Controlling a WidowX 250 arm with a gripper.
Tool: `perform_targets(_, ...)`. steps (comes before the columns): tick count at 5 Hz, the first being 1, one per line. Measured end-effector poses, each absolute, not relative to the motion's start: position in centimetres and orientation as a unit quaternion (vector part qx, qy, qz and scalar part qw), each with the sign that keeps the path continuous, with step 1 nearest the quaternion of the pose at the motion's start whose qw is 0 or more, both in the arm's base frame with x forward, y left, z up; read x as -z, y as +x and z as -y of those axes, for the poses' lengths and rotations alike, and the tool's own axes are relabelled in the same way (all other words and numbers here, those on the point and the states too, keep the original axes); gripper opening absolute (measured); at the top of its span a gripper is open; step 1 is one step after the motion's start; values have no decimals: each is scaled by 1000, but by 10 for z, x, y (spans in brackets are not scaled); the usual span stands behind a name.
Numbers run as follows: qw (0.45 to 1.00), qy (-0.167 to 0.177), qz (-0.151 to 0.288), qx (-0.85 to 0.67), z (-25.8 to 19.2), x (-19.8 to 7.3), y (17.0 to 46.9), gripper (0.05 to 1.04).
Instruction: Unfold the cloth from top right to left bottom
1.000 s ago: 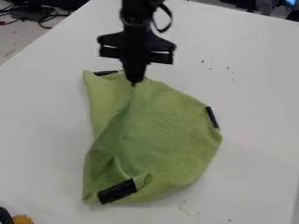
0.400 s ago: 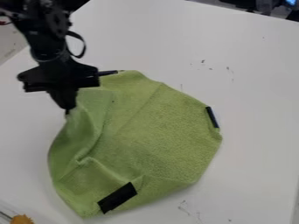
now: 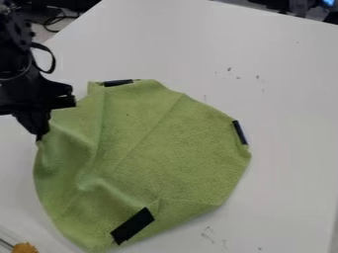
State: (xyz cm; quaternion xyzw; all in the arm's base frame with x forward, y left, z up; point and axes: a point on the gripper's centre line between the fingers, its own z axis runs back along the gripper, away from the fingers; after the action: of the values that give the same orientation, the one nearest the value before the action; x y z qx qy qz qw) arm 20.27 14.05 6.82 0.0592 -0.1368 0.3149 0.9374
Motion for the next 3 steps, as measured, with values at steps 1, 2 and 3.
perform_targets(1, 936, 53, 131, -323, -149, -59, 192, 58)
perform_targets(2, 933, 42, 109, -340, -153, -48, 178, 58)
perform_targets(3, 934, 45, 96, -341, -157, -45, 167, 58)
